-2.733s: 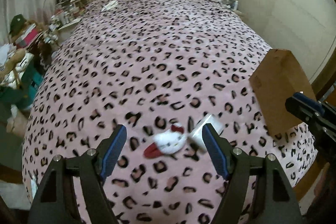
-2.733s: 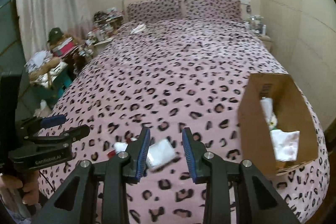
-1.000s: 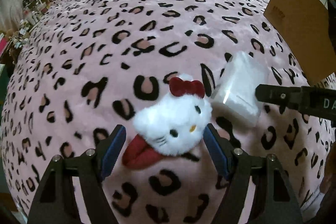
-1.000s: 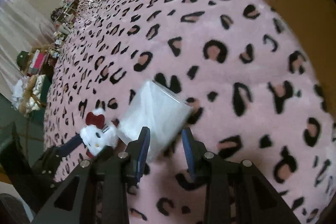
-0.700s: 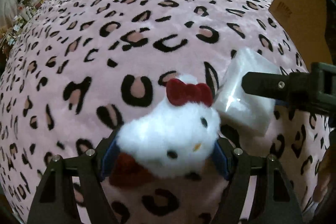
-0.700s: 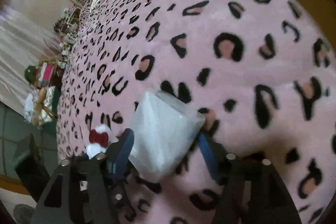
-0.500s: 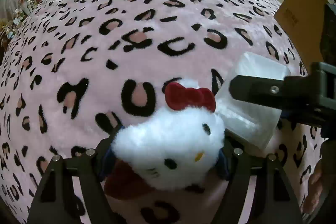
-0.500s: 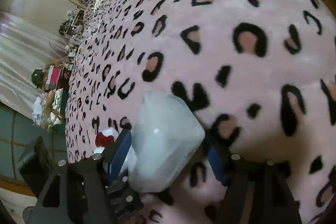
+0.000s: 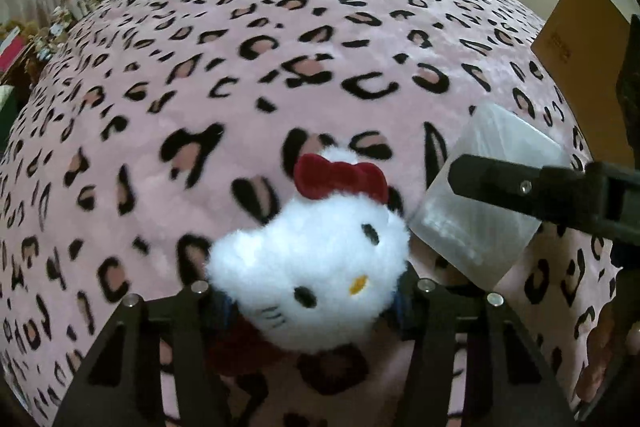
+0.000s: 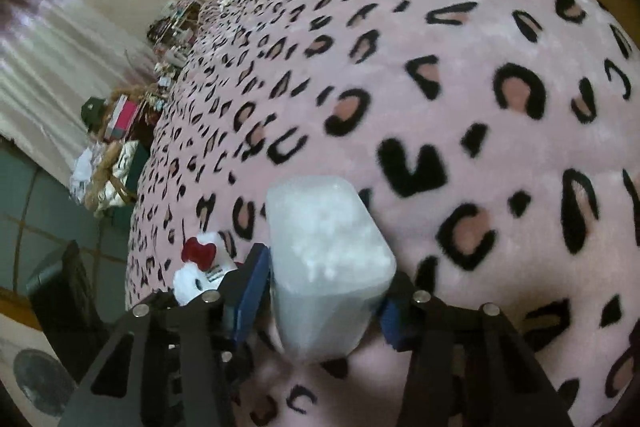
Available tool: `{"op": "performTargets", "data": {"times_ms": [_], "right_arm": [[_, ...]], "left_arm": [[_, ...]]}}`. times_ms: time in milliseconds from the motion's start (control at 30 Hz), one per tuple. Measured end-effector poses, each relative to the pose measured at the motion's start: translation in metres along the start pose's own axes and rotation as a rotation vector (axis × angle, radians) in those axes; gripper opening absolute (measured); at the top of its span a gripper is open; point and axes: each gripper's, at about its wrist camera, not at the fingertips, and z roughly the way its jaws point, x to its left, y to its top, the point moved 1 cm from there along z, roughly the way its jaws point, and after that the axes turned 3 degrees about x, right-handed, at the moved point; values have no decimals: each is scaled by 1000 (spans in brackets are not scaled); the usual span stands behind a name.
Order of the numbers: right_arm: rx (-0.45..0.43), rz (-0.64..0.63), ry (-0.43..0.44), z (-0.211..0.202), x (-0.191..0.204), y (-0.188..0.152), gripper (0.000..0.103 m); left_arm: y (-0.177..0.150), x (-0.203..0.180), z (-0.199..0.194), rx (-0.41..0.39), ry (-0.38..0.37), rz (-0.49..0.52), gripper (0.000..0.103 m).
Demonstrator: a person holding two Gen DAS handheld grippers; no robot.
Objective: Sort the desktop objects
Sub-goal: 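Grasp the Hello Kitty plush with the left tool while the right tool grasps the clear cotton box, then lift the plush and clear cotton box and carry them toward the cardboard box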
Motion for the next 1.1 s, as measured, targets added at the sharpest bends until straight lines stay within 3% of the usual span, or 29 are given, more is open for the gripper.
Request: {"op": "performTargets", "data": {"times_ms": [200, 567, 1100], "right_arm": [[44, -128, -58, 14, 20, -19, 48], [-35, -277, -158, -10, 40, -41, 46], [-125, -397, -147, -72, 84, -52, 46]], "left_arm": [[-21, 14, -9, 16, 0, -54, 57], [-37, 27, -25, 3, 10, -141, 57], [-43, 42, -87, -28, 82, -235, 56]]}}
